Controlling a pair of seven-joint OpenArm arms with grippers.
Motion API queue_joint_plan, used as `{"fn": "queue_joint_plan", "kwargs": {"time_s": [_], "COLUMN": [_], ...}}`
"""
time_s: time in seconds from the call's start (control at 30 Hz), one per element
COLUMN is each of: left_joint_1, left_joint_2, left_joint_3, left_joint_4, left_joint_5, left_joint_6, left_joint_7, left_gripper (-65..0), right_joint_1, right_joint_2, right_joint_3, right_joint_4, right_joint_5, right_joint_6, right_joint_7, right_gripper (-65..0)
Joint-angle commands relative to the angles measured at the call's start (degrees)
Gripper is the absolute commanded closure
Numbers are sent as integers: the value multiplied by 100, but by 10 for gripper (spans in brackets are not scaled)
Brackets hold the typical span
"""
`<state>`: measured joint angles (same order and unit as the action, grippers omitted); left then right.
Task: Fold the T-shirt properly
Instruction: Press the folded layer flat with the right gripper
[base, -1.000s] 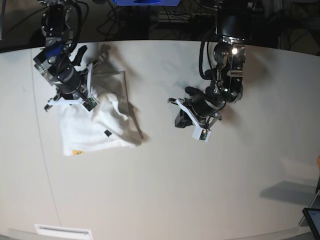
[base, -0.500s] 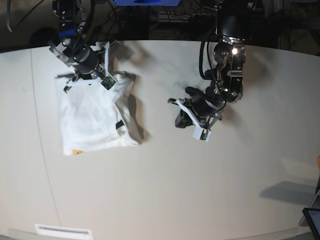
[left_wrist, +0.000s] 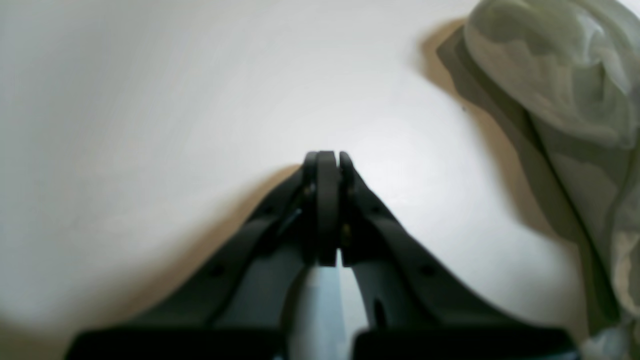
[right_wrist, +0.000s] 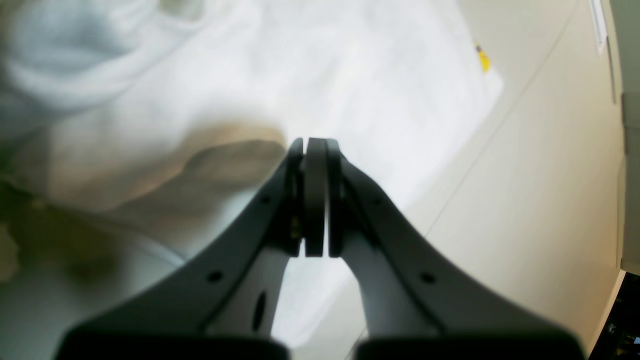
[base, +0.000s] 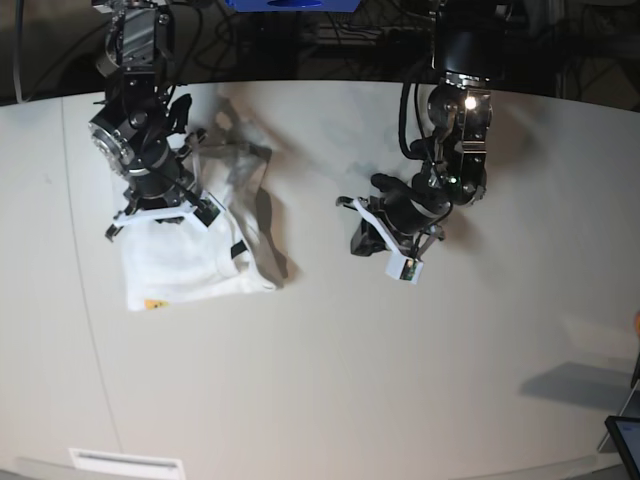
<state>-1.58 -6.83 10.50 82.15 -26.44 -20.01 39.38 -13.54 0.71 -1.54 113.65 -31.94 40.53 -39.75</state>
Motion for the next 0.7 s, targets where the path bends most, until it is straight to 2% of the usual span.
{"fn": "queue_joint_plan", "kwargs": {"time_s": [0.0,0.13,0.2,0.37,0.67], "left_joint_1": [-57,-57,-57,-57,-22], "left_joint_2": [-16,-16,-16,-33,-113], "left_joint_3": [-8,-8,-8,-8,-17], "left_joint_4": [44,44,44,53,150], "left_joint_5": [46,46,46,46,55], "left_joint_6": [-8,-8,-8,-8,-8], "left_joint_7": [76,76,76,76,67], "left_gripper": [0,0,0,0,0], "right_joint_1": [92,119,92,-13,-180], "right_joint_2": [-93,-453,-541,-568,-577], "right_joint_3": [-9,-44,-334,-949,-1433], "right_joint_4": [104,95,77,77,-37], "right_joint_5": [-1,16,-10,-19,25], "right_joint_6": [-53,-53,-53,-53,-53], "right_joint_7": [32,-65,-100,-118,-249], "right_gripper": [0,0,0,0,0]}}
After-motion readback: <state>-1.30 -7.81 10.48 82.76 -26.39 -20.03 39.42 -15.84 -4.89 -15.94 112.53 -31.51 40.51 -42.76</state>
